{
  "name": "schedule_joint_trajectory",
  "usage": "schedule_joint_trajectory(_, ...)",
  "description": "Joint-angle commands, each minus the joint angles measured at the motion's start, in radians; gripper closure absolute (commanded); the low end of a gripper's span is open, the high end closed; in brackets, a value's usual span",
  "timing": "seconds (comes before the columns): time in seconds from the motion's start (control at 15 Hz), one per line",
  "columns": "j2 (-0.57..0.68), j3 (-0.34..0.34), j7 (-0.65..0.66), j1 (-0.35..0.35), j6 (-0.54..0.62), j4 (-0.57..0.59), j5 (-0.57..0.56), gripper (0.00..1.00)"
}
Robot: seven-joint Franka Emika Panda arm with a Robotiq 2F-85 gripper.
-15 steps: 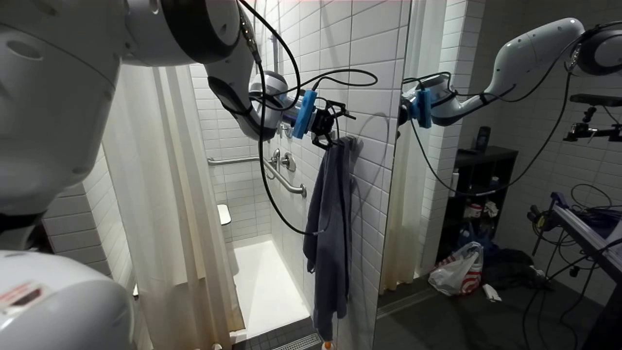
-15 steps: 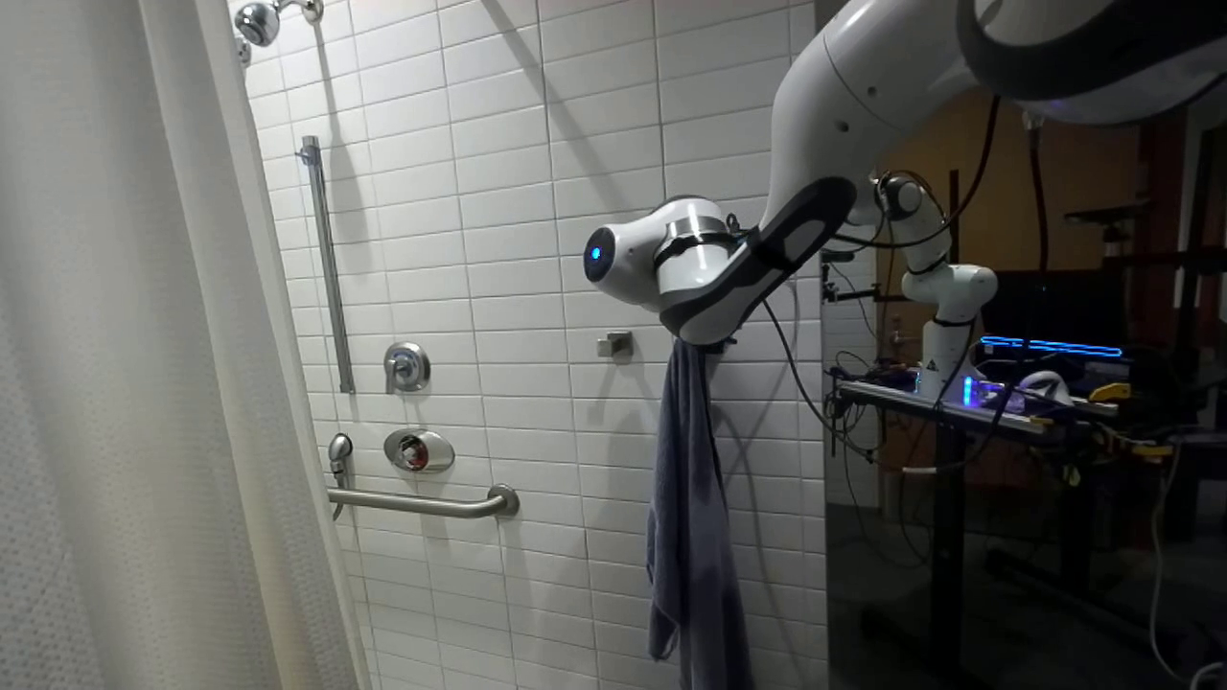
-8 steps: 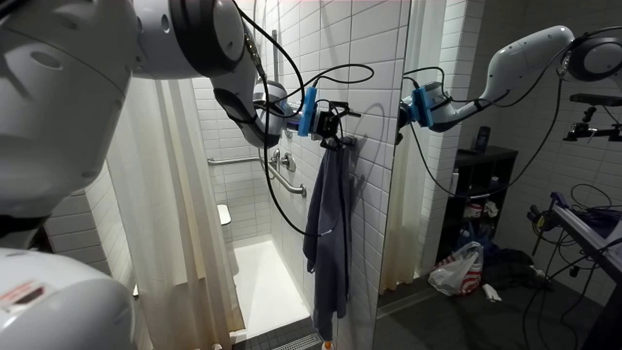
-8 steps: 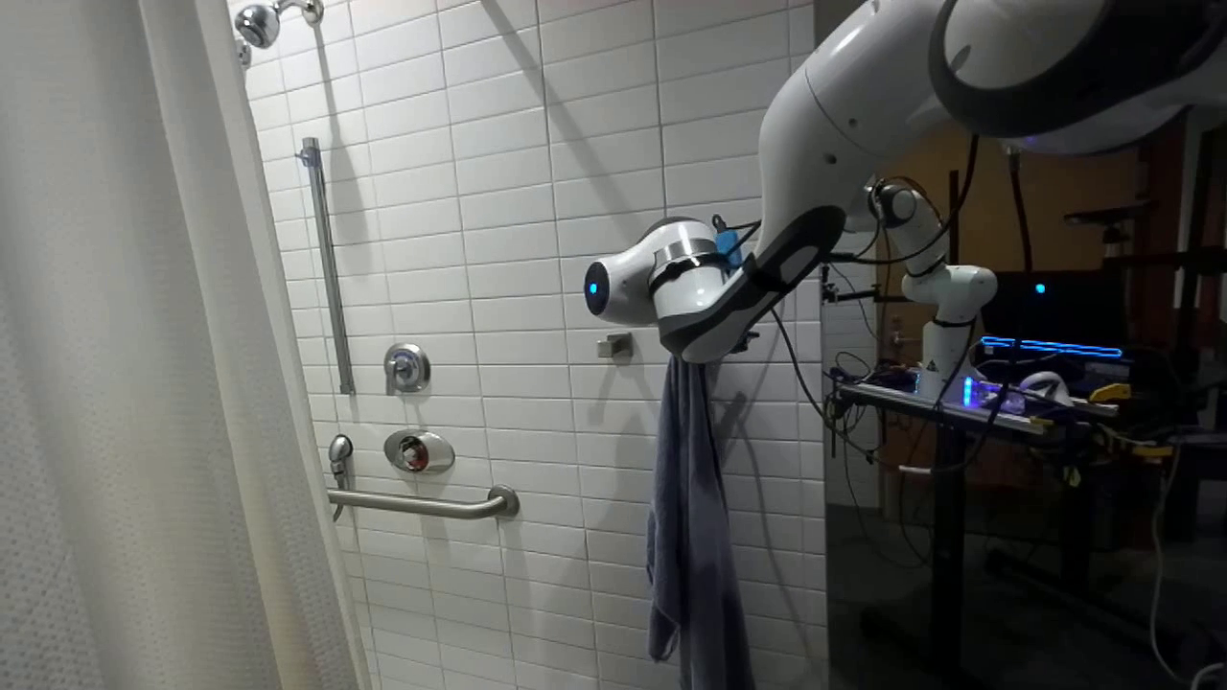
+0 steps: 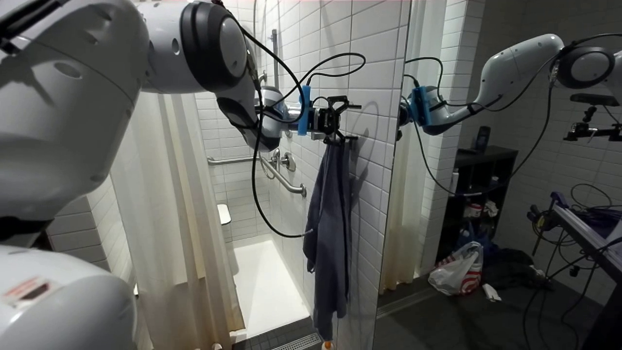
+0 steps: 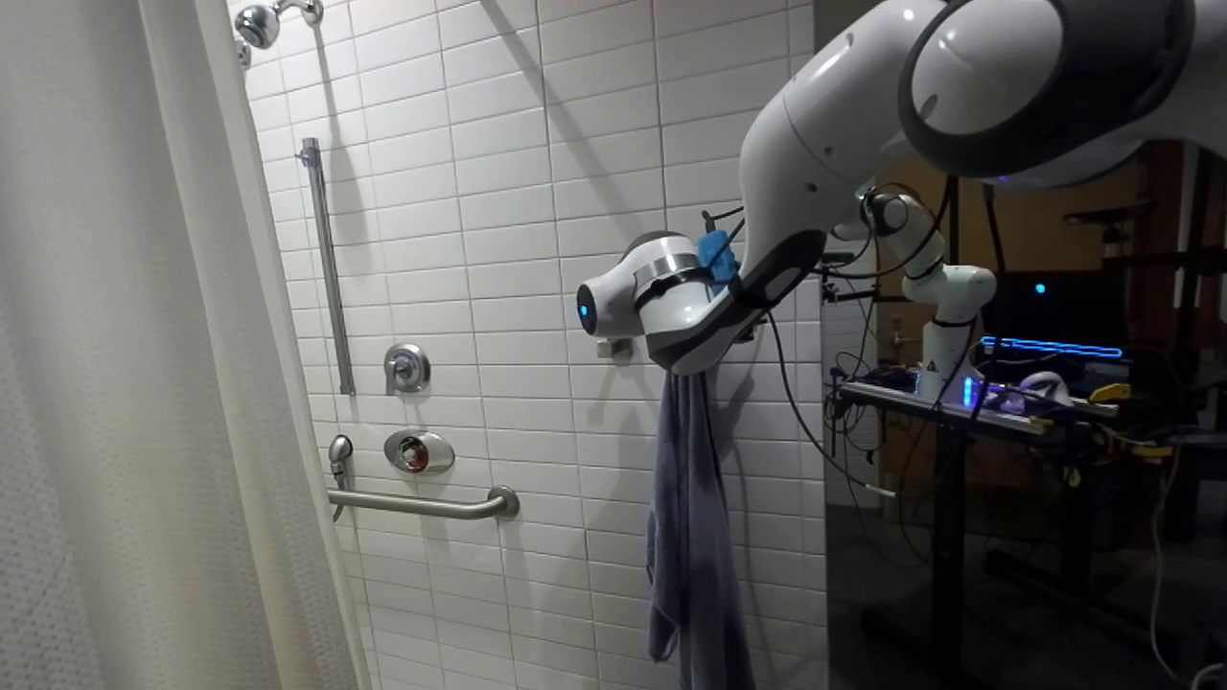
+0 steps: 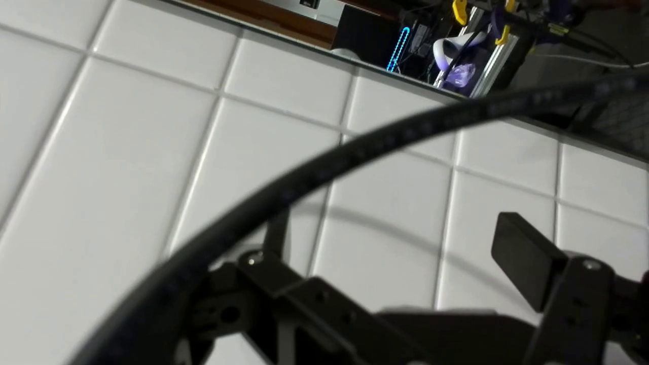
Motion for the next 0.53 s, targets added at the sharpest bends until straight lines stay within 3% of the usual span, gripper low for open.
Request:
schedule_joint_trajectory(0.0, 0.001, 0.011, -0.001, -0.009, -0.005, 0.002, -0.005, 0.0)
schedule_joint_trajectory(0.13, 0.008, 0.011, -0.05, -0.006, -0.002, 0.018, -0.012, 0.0)
schedule_joint_trajectory(0.47, 0.056, 0.002, -0.355, 0.019, -0.044, 0.065, -0.054, 0.0)
